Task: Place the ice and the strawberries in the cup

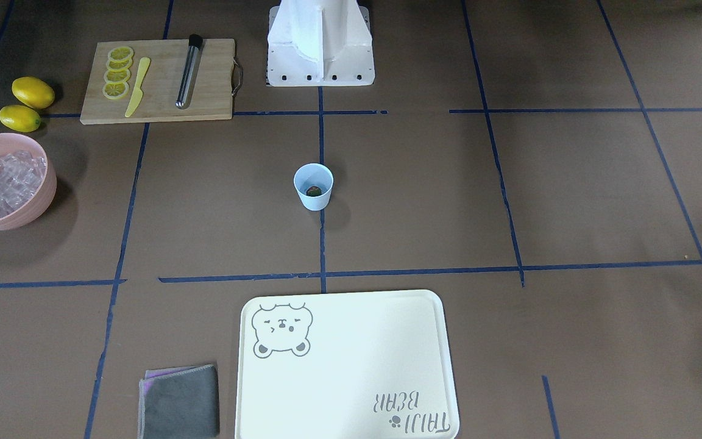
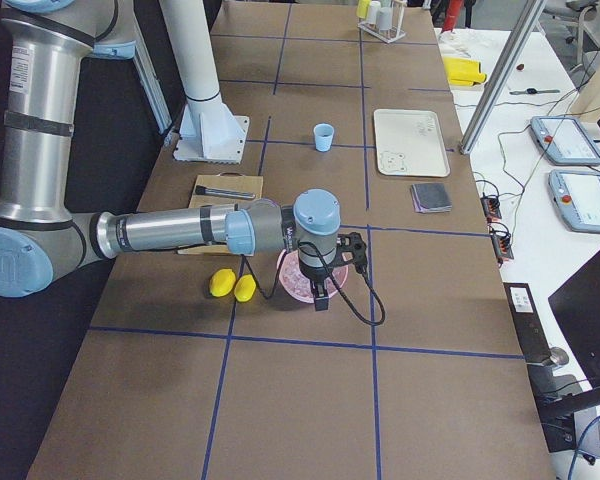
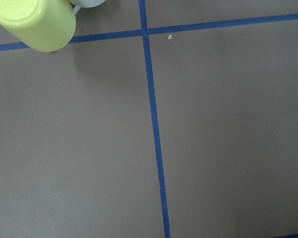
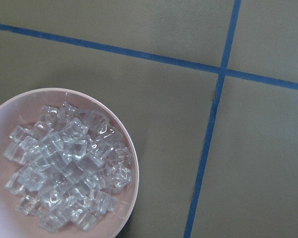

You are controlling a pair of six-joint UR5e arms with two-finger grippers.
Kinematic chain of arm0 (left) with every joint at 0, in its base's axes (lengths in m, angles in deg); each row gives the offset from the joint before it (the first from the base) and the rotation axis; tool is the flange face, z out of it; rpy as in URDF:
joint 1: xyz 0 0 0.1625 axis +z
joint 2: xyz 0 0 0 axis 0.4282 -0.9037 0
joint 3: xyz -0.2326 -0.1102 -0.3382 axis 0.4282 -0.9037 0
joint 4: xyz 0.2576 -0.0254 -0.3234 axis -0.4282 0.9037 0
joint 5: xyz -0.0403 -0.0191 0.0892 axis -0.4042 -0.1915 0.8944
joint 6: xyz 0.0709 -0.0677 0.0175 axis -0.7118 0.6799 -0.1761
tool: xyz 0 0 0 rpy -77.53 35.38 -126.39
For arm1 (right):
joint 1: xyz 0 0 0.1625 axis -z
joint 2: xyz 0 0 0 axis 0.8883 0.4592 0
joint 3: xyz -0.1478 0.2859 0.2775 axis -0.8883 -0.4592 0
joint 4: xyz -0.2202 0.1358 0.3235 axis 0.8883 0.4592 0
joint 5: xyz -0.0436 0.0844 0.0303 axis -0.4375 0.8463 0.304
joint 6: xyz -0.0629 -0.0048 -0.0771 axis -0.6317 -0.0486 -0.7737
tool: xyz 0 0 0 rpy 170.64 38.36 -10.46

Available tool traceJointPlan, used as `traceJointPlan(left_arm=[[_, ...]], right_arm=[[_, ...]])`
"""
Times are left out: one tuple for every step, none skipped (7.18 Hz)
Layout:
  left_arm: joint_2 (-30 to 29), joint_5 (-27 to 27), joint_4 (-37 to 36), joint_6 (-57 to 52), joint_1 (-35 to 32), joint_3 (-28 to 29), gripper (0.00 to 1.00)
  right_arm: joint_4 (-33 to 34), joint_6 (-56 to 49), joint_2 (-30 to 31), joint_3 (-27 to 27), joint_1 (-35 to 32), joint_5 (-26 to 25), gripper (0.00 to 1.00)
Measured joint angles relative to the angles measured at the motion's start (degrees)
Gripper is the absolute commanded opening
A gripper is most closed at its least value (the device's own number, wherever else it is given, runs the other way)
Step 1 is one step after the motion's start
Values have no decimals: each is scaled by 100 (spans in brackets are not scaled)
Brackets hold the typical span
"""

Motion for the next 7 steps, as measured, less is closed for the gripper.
traceJointPlan(left_arm=[[38,11,3,10,0,-9,100],[110,22,8,2,-3,-36,100],[179,22,16,-3,-4,-105,100],[236,11,23,2,-2,-195,100],[260,6,25,6,-1,-252,100],[266,1,20,-3,-1,-278,100],[268,5,1,-19,0,-328,100]], right_arm=[[2,-84,30,-8,65,-90,100],[56,-198,51,-3,120,-206,100],[161,-259,47,16,171,-271,100],[242,-283,42,33,202,-312,100],[283,-291,36,43,200,-335,100],[304,-294,29,55,189,-343,100],[310,-293,26,78,181,-344,100]])
